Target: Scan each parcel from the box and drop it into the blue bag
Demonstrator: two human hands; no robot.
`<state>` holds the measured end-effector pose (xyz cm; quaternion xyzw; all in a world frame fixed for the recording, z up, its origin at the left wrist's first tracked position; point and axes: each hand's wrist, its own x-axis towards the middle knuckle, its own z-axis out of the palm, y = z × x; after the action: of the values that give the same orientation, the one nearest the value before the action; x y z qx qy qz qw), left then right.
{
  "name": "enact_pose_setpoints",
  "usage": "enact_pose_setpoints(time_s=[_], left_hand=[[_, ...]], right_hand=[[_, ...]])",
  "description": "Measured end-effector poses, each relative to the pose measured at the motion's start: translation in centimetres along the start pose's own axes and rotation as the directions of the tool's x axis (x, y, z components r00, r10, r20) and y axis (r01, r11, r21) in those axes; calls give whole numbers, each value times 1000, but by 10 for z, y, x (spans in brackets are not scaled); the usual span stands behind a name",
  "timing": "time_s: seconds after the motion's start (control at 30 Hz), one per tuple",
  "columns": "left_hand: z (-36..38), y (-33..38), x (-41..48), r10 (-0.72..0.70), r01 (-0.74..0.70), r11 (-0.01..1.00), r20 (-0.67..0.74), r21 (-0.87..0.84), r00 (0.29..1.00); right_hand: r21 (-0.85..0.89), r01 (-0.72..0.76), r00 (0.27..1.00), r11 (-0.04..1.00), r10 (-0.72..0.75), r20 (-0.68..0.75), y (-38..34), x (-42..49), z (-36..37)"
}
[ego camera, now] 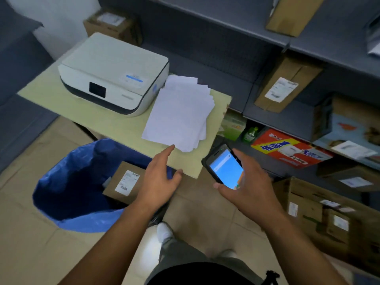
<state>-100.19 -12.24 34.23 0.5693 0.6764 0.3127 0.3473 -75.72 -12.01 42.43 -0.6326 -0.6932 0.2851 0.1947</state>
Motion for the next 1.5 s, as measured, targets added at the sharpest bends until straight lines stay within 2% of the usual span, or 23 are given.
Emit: enact_pose_setpoints(time_s=[0.27,0.4,0.6,0.77,0.93,1.1,1.27,1.5], left_hand=[[110,99,-42,50,-46,998,73,-51,996],[180,149,-68,102,-98,995,162,-32,981],[276,209,-93,160,-179,984,357,19,920],[330,248,-87,182,-197,980,470,-16,864],[388,276,-74,232,-282,959,594,-9,770],[461,298,-66,247,-341,940,709,-9,661],[533,310,-35,284,-466,884,826,-29,488],[627,360,53,253,-573,817,928,-54,274]], right_hand=[[110,-141,981,984,154,-114,114,-86,-84],[142,-212,959,967,234,-162,176,-134,-133],[210,-345,865,915,397,-307,251,-203,-185],[312,-432,779,846,525,-342,293,-238,-205],[371,-510,685,776,627,-370,325,-260,-217],[460,-610,517,645,764,-386,364,-273,-229],[521,-676,373,521,852,-367,412,-262,-239],[548,-752,198,366,919,-342,465,-233,-262]])
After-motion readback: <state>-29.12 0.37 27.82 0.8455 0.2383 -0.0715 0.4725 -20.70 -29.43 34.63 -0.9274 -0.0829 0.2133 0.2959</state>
